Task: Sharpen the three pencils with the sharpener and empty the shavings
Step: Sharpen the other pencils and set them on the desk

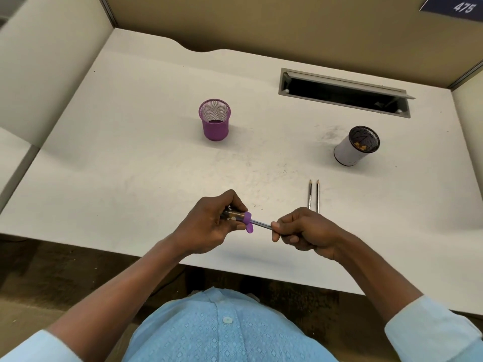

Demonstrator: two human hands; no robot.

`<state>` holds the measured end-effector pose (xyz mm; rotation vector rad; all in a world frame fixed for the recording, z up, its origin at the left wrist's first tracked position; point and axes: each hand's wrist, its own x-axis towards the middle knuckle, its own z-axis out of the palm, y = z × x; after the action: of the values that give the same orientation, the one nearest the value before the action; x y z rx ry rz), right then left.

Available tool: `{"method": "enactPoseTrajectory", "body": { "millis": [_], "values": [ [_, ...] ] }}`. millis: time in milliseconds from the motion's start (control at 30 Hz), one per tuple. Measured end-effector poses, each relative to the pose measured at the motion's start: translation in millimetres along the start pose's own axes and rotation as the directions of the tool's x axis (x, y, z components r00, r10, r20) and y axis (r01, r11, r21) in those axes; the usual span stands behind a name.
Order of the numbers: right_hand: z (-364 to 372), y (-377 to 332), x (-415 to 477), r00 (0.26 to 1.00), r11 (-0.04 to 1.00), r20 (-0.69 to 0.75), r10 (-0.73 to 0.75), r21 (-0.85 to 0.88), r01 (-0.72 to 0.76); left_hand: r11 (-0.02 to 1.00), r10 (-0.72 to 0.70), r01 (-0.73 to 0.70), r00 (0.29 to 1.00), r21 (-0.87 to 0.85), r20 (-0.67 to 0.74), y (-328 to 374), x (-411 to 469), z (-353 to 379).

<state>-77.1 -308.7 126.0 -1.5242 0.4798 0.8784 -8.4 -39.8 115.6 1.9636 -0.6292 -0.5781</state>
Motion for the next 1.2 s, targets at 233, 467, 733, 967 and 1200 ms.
{"method": "enactPoseTrajectory", "body": {
  "millis": [233,467,733,967,1200],
  "values": [
    [14,30,13,0.489,0.466,-0.205,-0.848,-0.729,0.502,0.977,-0.167,0.167,0.986,-0.134,0.01,-7,3,-3],
    [31,20,16,0.653,0.626,-0.255,-0.714,-0.65,0.431,0.988,-0.104,0.102,0.994,-0.116,-0.014,-12,-5,-11],
    [25,-7,11,1.0,1.0,-0.013,-0.011,0.007,0.011,0.999,-0.04,0.04,0.999,-0.021,0.0,-15,-4,-17],
    [28,28,21,0.457,0.336,-0.102,-0.883,-0.818,0.467,0.979,-0.15,0.155,0.988,-0.129,0.049,-18,-3,-15],
    [29,18,20,0.692,0.609,-0.2,-0.694,-0.675,0.416,0.983,-0.121,0.122,0.993,-0.134,0.012,-18,-5,-11]
  ]
}}
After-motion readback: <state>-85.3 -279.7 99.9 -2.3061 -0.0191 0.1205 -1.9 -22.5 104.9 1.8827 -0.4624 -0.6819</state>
